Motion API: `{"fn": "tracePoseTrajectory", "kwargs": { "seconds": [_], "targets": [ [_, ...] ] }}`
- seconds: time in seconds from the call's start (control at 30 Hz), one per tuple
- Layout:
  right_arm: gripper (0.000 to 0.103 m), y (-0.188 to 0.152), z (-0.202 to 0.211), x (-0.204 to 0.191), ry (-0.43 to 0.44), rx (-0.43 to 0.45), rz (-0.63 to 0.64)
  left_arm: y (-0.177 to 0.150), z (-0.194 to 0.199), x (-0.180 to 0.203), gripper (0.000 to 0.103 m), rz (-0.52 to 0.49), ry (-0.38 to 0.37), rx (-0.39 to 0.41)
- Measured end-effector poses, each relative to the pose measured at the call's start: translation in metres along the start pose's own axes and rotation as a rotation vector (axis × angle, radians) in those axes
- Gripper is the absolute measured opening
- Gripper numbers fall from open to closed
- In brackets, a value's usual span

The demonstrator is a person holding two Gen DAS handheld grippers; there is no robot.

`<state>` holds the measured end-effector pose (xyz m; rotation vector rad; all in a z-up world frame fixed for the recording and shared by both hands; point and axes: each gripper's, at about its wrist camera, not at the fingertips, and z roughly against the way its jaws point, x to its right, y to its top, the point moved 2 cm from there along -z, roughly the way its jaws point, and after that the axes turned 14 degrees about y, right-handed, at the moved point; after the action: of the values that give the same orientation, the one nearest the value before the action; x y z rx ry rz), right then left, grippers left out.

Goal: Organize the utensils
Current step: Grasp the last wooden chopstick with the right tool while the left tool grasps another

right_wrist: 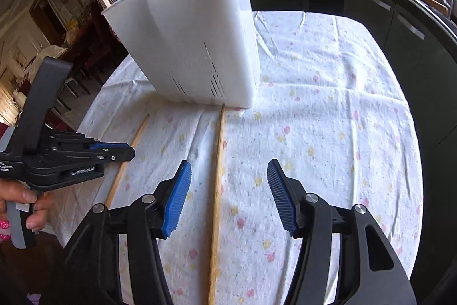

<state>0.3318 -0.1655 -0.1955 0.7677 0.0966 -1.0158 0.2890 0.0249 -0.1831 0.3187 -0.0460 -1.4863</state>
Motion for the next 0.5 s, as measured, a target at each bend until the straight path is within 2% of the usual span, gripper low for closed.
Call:
{"fn": "tracePoseTrajectory", "kwargs": {
  "seconds": [0.07,0.27,0.5],
  "targets": [
    [0.056,0.002,-0.014,0.001,-0.015,-0.031,0.018,-0.002,0.003,-0.005,0.007,0.004,-0.014,0.009],
    [0.056,0.015,-0.044,-0.003,-0.061,-0.085,0.042,-0.005,0.035,-0.031,0.006,0.005,-0.015,0.102],
    [0.056,0.024,-0.062,-0.014,-0.123,-0.121,0.083,-0.008,0.063,-0.034,0.006,-0.008,-0.022,0.165]
  ]
}}
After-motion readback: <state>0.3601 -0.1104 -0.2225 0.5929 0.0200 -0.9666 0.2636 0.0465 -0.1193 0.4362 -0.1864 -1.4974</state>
